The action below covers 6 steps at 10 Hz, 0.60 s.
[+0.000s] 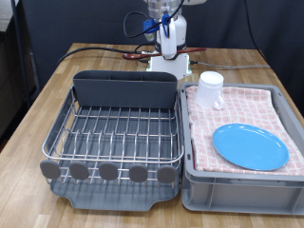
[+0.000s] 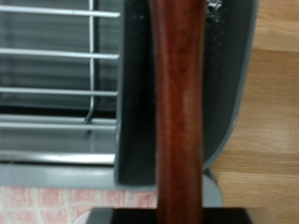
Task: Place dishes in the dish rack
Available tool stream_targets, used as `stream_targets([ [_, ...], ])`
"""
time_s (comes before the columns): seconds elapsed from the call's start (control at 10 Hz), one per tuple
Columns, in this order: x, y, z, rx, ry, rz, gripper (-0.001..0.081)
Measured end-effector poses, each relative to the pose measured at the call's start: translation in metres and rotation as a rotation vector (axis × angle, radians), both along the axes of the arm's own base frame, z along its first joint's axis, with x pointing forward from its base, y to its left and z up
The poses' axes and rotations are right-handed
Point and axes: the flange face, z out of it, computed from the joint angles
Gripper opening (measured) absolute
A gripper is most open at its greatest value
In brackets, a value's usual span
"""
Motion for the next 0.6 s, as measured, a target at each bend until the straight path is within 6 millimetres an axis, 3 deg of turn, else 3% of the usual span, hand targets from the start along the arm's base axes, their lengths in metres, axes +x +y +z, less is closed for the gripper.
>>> stream_targets([
  [0.6,-0.010,-0.039,-0.017,0.119,-0.002,0.028,0.0081],
])
